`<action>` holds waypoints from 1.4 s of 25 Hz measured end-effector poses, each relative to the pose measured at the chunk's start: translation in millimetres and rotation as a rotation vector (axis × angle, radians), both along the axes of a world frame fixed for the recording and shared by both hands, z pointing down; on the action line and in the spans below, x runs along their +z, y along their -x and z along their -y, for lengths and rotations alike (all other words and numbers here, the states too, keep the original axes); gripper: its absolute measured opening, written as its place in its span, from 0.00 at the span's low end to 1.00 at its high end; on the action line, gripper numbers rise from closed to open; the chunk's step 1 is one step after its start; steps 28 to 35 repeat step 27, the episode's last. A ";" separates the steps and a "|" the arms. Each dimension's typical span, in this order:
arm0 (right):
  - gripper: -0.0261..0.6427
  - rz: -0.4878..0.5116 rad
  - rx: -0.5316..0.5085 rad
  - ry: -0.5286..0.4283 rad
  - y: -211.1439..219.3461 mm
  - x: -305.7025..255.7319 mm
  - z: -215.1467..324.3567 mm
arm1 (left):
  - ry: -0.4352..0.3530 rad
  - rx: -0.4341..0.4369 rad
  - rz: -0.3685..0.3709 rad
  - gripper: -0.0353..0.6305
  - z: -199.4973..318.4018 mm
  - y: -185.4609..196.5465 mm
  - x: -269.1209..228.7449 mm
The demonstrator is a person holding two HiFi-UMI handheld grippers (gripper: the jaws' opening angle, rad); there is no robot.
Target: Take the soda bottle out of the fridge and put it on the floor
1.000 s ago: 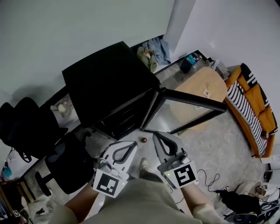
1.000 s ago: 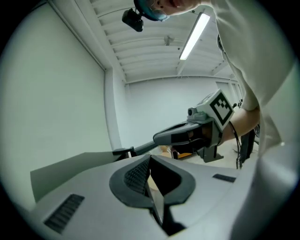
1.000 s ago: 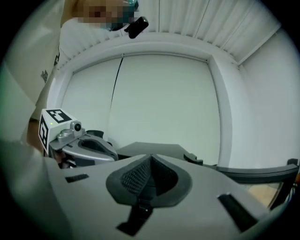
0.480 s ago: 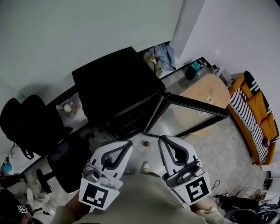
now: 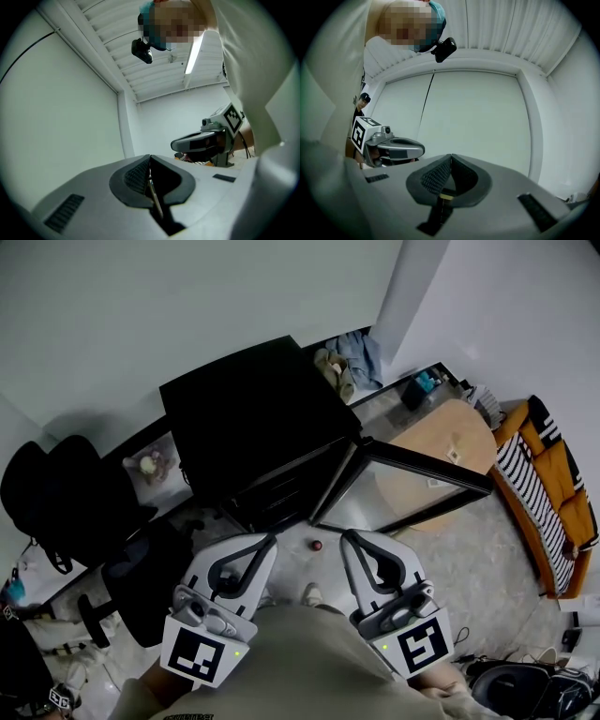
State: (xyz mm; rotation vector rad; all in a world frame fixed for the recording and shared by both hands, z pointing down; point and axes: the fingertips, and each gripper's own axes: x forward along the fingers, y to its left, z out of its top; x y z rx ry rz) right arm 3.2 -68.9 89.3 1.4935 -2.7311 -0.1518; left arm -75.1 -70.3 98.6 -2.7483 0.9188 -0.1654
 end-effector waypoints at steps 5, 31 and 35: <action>0.03 -0.006 0.007 -0.003 -3.0 0.9 3.9 | 0.009 -0.005 0.004 0.06 2.0 -1.2 2.9; 0.03 -0.002 0.018 0.015 -10.5 4.6 -0.6 | 0.022 -0.011 0.027 0.06 -0.1 -1.9 9.8; 0.03 -0.002 0.018 0.015 -10.5 4.6 -0.6 | 0.022 -0.011 0.027 0.06 -0.1 -1.9 9.8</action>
